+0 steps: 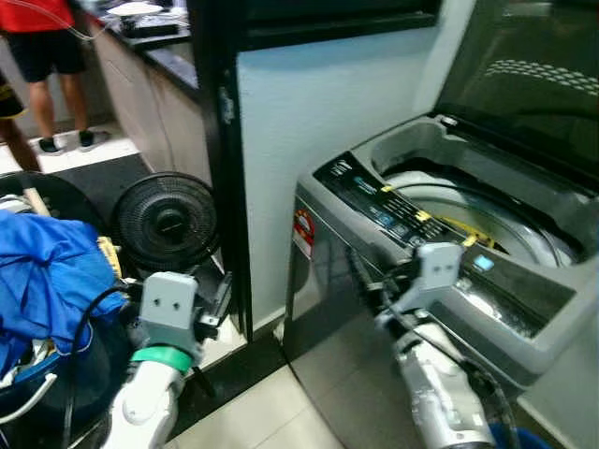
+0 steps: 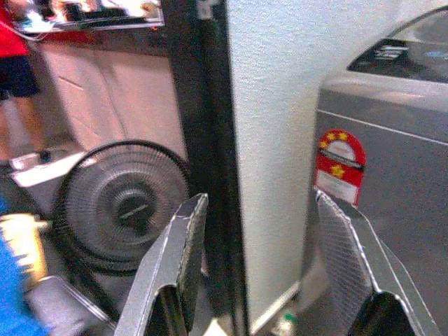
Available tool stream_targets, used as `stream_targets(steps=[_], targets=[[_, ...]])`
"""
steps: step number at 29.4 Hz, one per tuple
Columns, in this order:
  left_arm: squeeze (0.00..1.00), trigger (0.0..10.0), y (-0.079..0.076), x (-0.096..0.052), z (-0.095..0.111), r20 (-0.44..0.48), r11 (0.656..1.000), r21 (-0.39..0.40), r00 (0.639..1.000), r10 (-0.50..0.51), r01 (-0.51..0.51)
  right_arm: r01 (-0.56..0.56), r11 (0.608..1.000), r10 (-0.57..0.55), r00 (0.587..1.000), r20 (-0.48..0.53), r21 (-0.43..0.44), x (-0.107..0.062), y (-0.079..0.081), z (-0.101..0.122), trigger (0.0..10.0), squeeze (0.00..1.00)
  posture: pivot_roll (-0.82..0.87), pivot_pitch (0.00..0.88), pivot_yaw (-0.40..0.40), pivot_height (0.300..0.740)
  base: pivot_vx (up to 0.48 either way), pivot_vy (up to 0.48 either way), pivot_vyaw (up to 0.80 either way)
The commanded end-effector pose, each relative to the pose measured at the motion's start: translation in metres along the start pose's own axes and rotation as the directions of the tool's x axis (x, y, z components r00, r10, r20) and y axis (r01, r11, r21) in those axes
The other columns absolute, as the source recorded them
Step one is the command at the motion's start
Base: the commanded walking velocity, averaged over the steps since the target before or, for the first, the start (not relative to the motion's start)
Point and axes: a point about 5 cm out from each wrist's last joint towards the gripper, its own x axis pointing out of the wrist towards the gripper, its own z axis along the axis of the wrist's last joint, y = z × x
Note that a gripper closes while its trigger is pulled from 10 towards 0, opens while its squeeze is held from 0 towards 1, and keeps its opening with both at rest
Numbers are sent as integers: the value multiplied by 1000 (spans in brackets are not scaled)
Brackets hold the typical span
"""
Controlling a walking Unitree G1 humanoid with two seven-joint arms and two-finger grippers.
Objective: Clothes washing
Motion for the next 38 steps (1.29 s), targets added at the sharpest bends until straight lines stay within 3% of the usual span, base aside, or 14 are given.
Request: stream_targets(steps=[1, 9, 23, 38], targets=[[0, 10000, -2, -4, -5, -21, 1000, -10, 1000, -2, 1, -23, 1000, 23, 999, -43, -5, -6, 1, -7, 10000, 0, 69, 47, -7, 740, 0, 0, 800], [0, 10000, -2, -5, -9, -58, 998, -64, 998, 3, -6, -92, 996, 93, 994, -62, 14, -7, 9, -10, 10000, 0, 56, 45, -14, 740, 0, 0, 800], [0, 10000, 0, -2, -7, -43, 998, -56, 999, 22, -25, -96, 995, 97, 993, -69, 13, -7, 7, -9, 10000, 0, 54, 30, -11, 740, 0, 0, 800], [0, 10000, -6, -4, -8, -44, 996, -84, 999, 8, -12, -82, 997, 82, 991, -104, 6, -8, 9, -15, 10000, 0, 39, 19, -15, 740, 0, 453, 0]])
